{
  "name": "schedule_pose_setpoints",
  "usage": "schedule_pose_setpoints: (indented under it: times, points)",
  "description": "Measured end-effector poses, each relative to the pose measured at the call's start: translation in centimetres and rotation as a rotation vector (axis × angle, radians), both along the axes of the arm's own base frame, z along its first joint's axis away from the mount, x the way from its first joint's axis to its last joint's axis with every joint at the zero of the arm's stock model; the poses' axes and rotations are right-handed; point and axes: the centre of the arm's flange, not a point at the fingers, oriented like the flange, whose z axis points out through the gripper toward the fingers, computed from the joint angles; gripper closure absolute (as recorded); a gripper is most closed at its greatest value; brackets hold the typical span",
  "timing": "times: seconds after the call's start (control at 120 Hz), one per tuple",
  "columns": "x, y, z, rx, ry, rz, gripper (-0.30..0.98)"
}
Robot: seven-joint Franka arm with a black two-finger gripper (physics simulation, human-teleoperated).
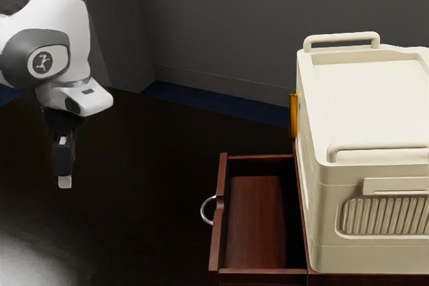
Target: Push the drawer handle with one arm to close the drawer
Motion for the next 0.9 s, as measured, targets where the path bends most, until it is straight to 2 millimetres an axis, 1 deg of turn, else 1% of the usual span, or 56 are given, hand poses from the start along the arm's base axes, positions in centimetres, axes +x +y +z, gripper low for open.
schedule_pose_setpoints:
  times: [0.033,0.067,0.117,0.15,0.217,0.267,0.333,0.4,0.467,0.558,0.667,0.9]
  points:
    - [-0.3,-1.1,-1.1,-0.013,-0.005,-0.022,0.0]
    - [-0.6,-1.7,-2.2,-0.031,-0.008,-0.03,0.03]
    - [-0.6,-1.5,-3.2,-0.05,-0.018,-0.021,0.13]
    - [-0.5,-2.2,-3.8,-0.045,-0.023,-0.033,0.2]
    - [0.8,-2.5,-5.5,-0.052,-0.023,-0.044,0.37]
    - [1.8,-2.8,-6.6,-0.068,-0.036,-0.06,0.47]
    - [3.2,-2.8,-7.8,-0.087,-0.063,-0.062,0.57]
    - [4.6,-2.6,-9.2,-0.113,-0.081,-0.065,0.64]
    - [5.7,-3.3,-10.6,-0.122,-0.102,-0.092,0.69]
    - [6.5,-5.1,-11.1,-0.12,-0.155,-0.149,0.73]
    - [6.8,-7.4,-11.4,-0.129,-0.199,-0.204,0.76]
    - [7.2,-9.6,-12.1,-0.178,-0.233,-0.241,0.78]
